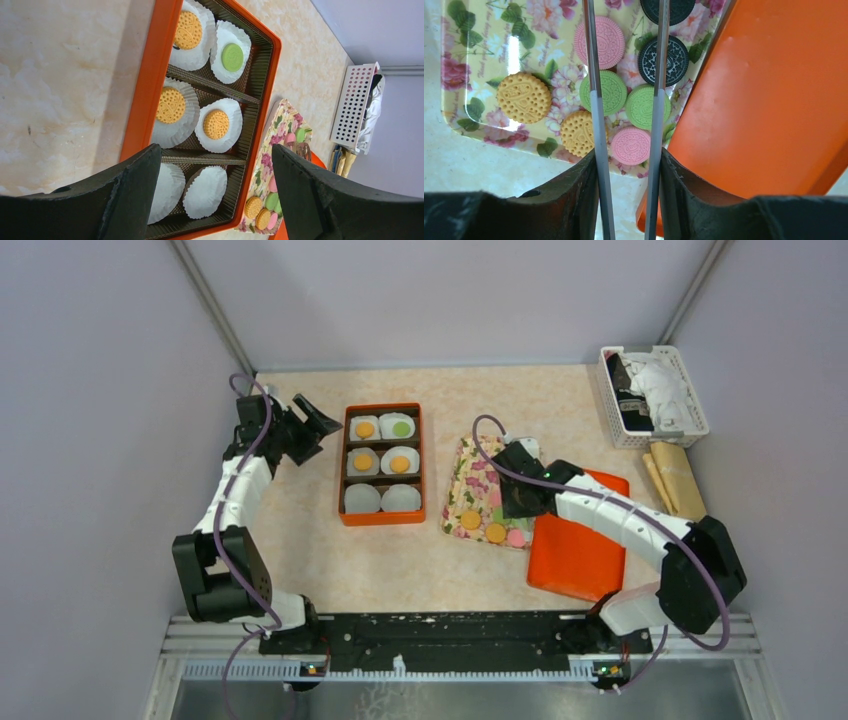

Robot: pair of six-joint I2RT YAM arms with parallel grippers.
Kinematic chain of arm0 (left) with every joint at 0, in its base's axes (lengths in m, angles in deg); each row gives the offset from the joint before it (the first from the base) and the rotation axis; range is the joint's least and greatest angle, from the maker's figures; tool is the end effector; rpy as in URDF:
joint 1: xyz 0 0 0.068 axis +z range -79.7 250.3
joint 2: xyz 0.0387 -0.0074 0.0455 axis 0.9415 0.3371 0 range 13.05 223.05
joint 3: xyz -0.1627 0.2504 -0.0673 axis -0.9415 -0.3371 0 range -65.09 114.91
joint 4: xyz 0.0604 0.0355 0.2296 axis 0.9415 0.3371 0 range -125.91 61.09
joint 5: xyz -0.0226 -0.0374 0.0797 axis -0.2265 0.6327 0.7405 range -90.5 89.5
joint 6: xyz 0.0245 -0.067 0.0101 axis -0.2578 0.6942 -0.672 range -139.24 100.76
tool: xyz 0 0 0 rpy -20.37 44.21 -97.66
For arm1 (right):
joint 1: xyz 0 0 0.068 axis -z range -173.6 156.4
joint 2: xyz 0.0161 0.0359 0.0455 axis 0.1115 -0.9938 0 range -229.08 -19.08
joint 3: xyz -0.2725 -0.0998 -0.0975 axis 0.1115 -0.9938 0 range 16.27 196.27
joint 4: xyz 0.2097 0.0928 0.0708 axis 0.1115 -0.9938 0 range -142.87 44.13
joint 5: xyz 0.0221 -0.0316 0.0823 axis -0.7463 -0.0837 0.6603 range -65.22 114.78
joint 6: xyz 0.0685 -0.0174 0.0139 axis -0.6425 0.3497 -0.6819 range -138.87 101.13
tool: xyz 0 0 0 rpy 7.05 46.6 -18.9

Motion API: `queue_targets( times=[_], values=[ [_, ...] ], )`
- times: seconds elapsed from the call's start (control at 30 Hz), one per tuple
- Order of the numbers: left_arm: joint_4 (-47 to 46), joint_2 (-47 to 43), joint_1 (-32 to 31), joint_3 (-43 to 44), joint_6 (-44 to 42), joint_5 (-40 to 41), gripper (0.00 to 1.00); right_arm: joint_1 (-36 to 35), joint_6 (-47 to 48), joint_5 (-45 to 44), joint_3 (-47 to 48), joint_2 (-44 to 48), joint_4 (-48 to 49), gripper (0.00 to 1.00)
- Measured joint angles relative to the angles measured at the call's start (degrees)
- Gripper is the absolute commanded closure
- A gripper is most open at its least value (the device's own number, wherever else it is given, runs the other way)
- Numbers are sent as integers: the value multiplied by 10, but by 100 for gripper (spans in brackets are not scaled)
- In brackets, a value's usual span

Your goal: Pack the cookies

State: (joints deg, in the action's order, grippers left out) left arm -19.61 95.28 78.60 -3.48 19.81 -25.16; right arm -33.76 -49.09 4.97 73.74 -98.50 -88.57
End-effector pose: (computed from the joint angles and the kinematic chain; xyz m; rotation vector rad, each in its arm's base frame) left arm 0.3114 0.0204 0.3100 -0.6761 2.1518 -0.7694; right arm 0.2034 0.1454 0.2619 -0.1229 2.5847 -0.0339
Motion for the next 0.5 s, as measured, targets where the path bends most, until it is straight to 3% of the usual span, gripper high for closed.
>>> queue_targets(
  times=[0.3, 0.5],
  values=[
    [-1, 0, 0, 0, 0, 0, 13, 30, 6, 6, 1, -16, 12, 60],
    [-1, 0, 0, 0, 0, 0, 13, 31, 15, 19, 8, -41, 26, 72]
  ],
)
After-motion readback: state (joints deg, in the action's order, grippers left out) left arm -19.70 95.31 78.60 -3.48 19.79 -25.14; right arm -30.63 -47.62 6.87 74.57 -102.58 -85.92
